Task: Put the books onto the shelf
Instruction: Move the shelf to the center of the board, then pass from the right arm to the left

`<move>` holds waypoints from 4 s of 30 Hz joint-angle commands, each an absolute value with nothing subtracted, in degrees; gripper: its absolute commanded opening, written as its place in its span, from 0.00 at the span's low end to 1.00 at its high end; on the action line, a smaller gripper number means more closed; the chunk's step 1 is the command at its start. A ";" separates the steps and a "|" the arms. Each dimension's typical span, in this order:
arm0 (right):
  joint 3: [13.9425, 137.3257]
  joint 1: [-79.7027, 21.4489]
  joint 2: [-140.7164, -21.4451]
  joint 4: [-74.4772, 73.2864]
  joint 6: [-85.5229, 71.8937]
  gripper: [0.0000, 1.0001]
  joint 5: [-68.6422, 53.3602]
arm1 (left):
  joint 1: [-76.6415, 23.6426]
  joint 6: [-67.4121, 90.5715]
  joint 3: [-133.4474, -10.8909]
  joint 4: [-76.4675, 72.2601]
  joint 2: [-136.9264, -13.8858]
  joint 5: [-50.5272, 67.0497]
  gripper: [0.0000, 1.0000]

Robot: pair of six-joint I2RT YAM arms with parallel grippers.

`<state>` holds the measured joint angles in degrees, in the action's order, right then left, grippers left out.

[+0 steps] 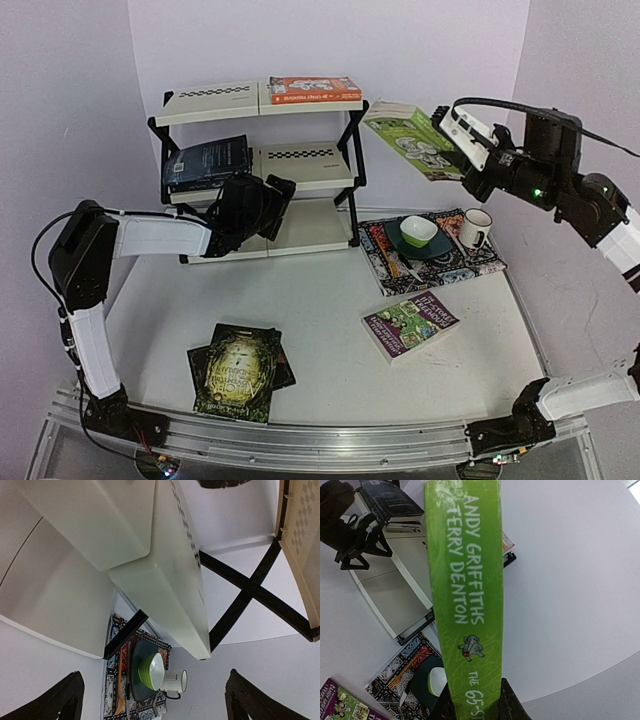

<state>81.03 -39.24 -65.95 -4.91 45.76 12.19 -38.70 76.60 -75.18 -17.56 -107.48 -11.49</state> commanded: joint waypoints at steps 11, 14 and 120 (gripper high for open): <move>81.40 -39.22 -61.69 2.99 46.56 0.00 14.81 | -38.85 80.52 -86.49 -25.03 -114.93 -21.19 0.87; 81.58 -39.27 -61.89 2.99 46.75 0.00 14.83 | -38.85 81.33 -88.34 -25.05 -116.82 -22.11 0.86; 150.21 -44.53 -118.29 11.47 84.95 0.00 13.82 | -44.38 47.00 -57.76 24.06 -50.02 -20.15 0.67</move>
